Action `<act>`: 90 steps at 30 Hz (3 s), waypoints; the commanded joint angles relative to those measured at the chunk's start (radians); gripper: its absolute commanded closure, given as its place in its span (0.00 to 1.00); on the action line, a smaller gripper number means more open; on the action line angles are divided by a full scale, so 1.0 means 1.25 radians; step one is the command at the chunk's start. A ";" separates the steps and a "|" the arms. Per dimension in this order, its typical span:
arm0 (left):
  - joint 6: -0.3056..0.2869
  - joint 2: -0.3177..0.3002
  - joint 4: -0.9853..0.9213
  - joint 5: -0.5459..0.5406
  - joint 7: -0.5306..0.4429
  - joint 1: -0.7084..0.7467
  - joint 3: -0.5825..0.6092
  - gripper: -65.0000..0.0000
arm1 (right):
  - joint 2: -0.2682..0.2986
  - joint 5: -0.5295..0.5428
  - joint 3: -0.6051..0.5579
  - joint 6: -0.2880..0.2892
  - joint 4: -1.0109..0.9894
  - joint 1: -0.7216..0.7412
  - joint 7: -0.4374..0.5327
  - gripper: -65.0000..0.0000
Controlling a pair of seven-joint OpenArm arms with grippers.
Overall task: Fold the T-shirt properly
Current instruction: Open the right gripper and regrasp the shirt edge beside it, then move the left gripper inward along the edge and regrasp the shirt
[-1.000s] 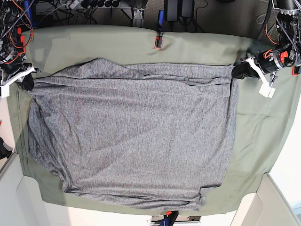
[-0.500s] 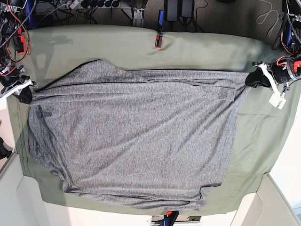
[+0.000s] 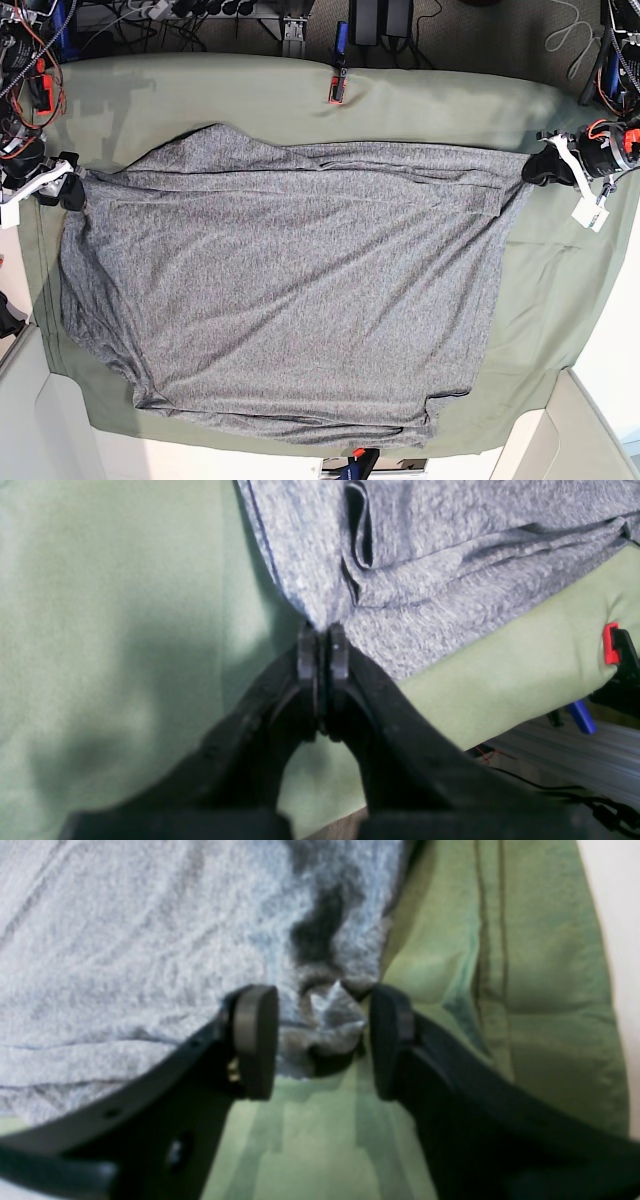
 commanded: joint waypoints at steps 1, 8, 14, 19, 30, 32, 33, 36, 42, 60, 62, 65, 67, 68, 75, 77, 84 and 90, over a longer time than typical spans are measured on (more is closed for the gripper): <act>-0.005 -0.018 0.010 -0.010 -0.008 -0.002 -0.008 1.00 | 0.013 0.014 0.008 0.004 0.022 -0.006 0.010 0.54; -0.005 -0.018 0.010 -0.010 -0.005 -0.003 -0.008 0.97 | -0.039 0.033 0.008 0.019 0.082 -0.129 0.013 0.54; -0.005 -0.018 0.010 -0.014 -0.005 -0.003 -0.008 0.97 | -0.103 0.027 0.007 0.026 0.084 -0.143 0.040 0.54; -0.005 -0.018 0.010 -0.016 -0.005 -0.003 -0.008 0.97 | -0.109 0.010 0.004 0.024 0.076 -0.109 0.041 0.54; -0.005 -0.018 0.010 -0.001 -0.006 -0.003 -0.008 0.97 | -0.109 -0.040 0.005 -0.004 -0.030 -0.031 0.056 0.54; -0.005 -0.018 0.010 0.022 -0.011 -0.003 -0.008 0.97 | -0.109 -0.042 0.004 -0.003 -0.045 -0.020 0.055 0.57; -0.005 -0.018 0.010 0.033 -0.011 -0.003 -0.008 0.97 | -0.109 -0.042 0.004 -0.003 -0.048 -0.017 0.054 0.64; -0.005 -0.018 0.010 0.038 -0.010 -0.003 -0.008 0.98 | -0.108 -0.043 0.005 -0.003 -0.048 -0.017 0.052 1.00; -0.005 -0.020 0.018 -0.027 0.091 -0.003 -0.008 1.00 | -0.106 -0.020 0.013 0.005 0.001 -0.045 0.031 1.00; -0.005 -0.122 0.077 -0.030 0.032 -0.020 -0.021 1.00 | -0.107 -0.007 0.090 -0.007 0.017 0.042 0.030 1.00; -0.005 -0.122 0.076 -0.030 0.030 -0.020 -0.021 1.00 | -0.107 -0.007 0.065 0.000 0.013 0.048 0.025 1.00; -0.005 -0.122 0.076 -0.034 0.030 -0.020 -0.021 1.00 | -0.107 -0.003 0.029 0.007 0.013 0.047 0.012 1.00; -0.005 -0.122 0.076 -0.034 0.044 -0.020 -0.021 1.00 | -0.107 0.032 0.021 0.037 0.014 0.047 0.000 1.00; -0.005 -0.122 0.076 -0.034 0.059 -0.020 -0.021 0.99 | -0.107 0.055 0.021 0.052 0.015 0.047 -0.004 1.00; -0.005 -0.122 0.076 -0.071 0.126 -0.014 -0.021 0.49 | -0.107 0.116 0.021 0.083 0.019 0.040 -0.024 0.82; -0.005 -0.122 0.076 -0.079 0.126 -0.014 -0.021 0.49 | -0.107 0.148 0.021 0.101 0.025 0.025 -0.037 0.82; -0.005 -0.114 0.104 -0.187 0.132 -0.023 -0.021 0.49 | -0.109 0.170 0.020 0.111 0.080 -0.074 -0.039 0.82; -0.005 -0.044 0.146 0.002 -0.016 -0.075 0.001 0.49 | -0.108 0.166 0.021 0.110 0.089 -0.111 -0.031 0.82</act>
